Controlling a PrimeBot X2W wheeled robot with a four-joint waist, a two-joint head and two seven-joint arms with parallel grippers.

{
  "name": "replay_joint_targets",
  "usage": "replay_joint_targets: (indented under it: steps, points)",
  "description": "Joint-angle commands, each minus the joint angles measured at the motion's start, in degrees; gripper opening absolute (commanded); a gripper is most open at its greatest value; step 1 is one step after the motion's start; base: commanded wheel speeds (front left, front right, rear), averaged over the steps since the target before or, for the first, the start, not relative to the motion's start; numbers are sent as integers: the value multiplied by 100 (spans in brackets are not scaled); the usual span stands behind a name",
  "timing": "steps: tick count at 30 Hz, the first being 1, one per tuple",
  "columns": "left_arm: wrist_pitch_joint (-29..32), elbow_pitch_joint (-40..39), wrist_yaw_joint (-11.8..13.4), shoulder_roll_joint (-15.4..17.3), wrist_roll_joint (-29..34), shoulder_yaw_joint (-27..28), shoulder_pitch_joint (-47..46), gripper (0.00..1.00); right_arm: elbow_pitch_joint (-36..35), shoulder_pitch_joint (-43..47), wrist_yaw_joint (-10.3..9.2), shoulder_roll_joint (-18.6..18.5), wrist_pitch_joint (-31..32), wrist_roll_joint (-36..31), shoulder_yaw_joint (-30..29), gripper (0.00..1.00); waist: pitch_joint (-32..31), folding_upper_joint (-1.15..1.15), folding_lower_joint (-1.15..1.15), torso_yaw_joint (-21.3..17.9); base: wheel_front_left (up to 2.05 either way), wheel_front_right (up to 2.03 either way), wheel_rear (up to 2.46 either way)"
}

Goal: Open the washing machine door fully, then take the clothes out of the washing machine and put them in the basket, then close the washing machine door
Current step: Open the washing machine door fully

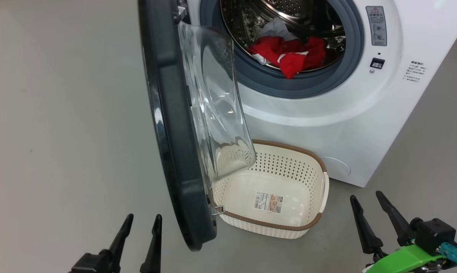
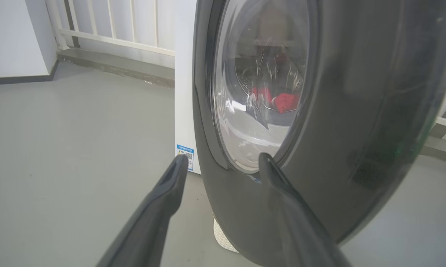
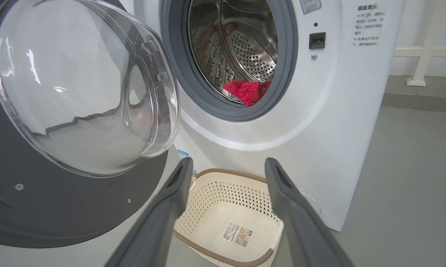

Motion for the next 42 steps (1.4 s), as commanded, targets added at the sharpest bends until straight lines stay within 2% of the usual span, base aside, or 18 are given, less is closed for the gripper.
replay_joint_targets:
  steps: [1,9,21,22,23,24,25,34,38,42]
  points:
    - [-54,-141,-15,57,49,195,-59,100,-337,80,43,59,-59,-306,-54,100,6,0,0,8,0,0,0]
    - [-54,-137,-5,57,39,204,-75,100,-622,342,43,303,-60,-777,-311,100,10,0,0,5,0,0,0]
    - [-54,-237,18,57,58,223,-104,100,-567,380,43,383,-60,-845,-335,100,27,0,0,1,0,0,0]
    - [-54,-264,22,57,66,231,-104,88,-570,380,43,384,-60,-850,-338,100,24,0,0,1,0,0,0]
    - [-54,-321,34,57,78,251,-114,44,-573,380,43,385,-60,-854,-342,100,21,0,0,2,0,0,0]
    - [-54,-395,51,57,74,283,-125,15,-577,381,43,387,-60,-858,-346,100,19,0,0,3,0,0,0]
    - [-54,-484,66,57,90,316,-140,0,-583,381,43,389,-60,-862,-349,100,20,0,0,4,0,0,0]
    - [-54,-2097,256,57,25,609,-447,0,-640,349,43,380,-60,-835,-292,100,36,0,0,-8,0,0,0]
    - [-54,-2866,130,57,315,205,-529,0,-661,320,43,377,-60,-829,-275,100,53,0,0,-39,0,0,0]
    - [-54,-2959,-97,57,635,-515,-466,0,-670,300,43,363,-60,-817,-259,100,70,0,0,-57,0,0,0]
